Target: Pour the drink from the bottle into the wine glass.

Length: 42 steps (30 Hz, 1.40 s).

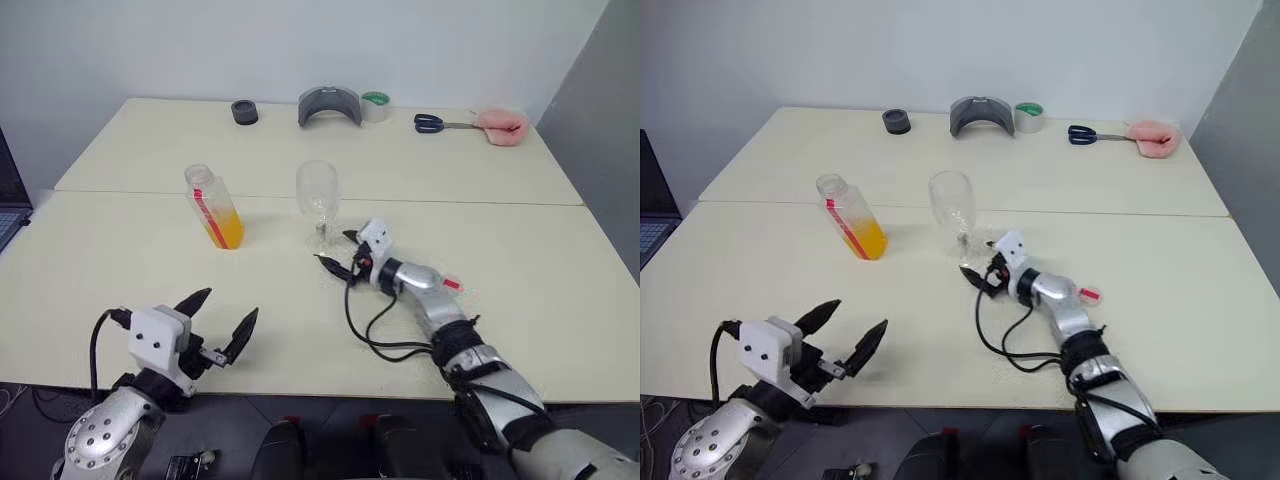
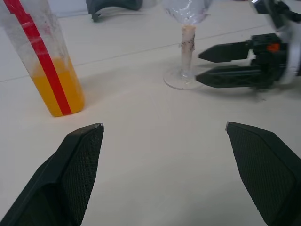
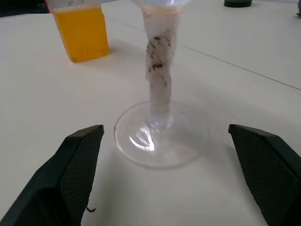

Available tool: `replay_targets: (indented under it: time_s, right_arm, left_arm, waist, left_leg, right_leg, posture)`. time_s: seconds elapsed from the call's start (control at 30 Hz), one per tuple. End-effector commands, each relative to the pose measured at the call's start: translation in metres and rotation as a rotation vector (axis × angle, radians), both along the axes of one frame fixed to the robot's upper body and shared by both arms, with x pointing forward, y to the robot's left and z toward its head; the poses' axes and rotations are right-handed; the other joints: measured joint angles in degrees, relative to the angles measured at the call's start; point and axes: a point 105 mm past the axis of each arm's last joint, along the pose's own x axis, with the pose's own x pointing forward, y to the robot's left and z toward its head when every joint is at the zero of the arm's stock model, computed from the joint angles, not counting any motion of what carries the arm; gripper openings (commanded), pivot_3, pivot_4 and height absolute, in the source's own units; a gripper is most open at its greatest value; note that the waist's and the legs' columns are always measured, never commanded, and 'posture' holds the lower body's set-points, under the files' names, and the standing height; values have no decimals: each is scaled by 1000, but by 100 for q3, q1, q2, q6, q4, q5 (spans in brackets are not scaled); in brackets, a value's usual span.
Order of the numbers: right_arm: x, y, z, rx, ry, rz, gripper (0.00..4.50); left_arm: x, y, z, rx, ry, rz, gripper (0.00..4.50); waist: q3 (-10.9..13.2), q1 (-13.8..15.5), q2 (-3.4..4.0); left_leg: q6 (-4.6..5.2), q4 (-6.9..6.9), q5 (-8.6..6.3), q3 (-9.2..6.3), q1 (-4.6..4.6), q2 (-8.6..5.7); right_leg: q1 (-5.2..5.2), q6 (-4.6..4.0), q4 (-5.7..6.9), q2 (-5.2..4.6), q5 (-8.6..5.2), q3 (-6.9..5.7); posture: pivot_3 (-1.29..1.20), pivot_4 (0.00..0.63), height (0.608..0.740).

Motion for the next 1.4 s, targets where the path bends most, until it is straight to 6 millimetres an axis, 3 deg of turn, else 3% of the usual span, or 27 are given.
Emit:
replay_targets:
  time_s: [0.03, 0.17, 0.37, 0.5, 0.7, 0.93, 1.4]
  right_arm:
    - [-20, -8, 37, 27, -89, 72, 4428]
    - [-60, -24, 64, 49, -89, 136, 4428]
    - [-122, -43, 82, 28, -26, 290, 4428]
    - [-145, -57, 93, 43, 17, 344, 4428]
    - [-155, -57, 109, 59, 23, 363, 4428]
    - [-149, -53, 129, 150, 17, 302, 4428]
    - [-154, -54, 130, 142, 18, 284, 4428]
  left_arm:
    - [7, 6, 12, 15, -57, 50, 4500]
    - [20, 14, 16, 5, -91, 131, 4500]
    - [40, 21, 18, 10, -135, 254, 4500]
    - [52, 25, 22, -13, -154, 328, 4500]
    - [71, 33, 24, 13, -149, 357, 4500]
    - [92, 37, 29, 40, -148, 345, 4500]
    - [115, 37, 41, 29, -181, 312, 4500]
  waist:
    - [0, 1, 0]
    - [0, -2, 1]
    - [-3, 44, -5]
    - [-5, 84, -15]
    - [-7, 106, -18]
    - [-6, 140, -21]
    - [-8, 154, -24]
  left_leg:
    - [0, 0, 0, 0, -1, 0]
    - [0, 0, 0, -5, 0, 1]
    - [0, 1, 0, -8, -1, -5]
    - [0, 2, 0, -2, -1, -7]
    - [0, 3, 0, -4, 0, -7]
    - [0, 3, 0, -7, -2, -6]
    - [0, 1, 0, -5, -12, -7]
  right_leg:
    - [-1, 0, 0, 0, 0, 0]
    - [0, 1, 1, 4, -1, 0]
    - [4, 3, -4, 6, -2, -3]
    - [7, 6, -11, 8, -2, 0]
    - [8, 11, -11, 13, -5, -2]
    - [7, 11, -12, 14, -4, -4]
    - [7, 10, -29, 10, 3, -5]
  posture:
    - [0, 150, 740]
    - [0, 150, 740]
    - [0, 150, 740]
    - [0, 150, 740]
    - [0, 150, 740]
    - [0, 150, 740]
    - [0, 150, 740]
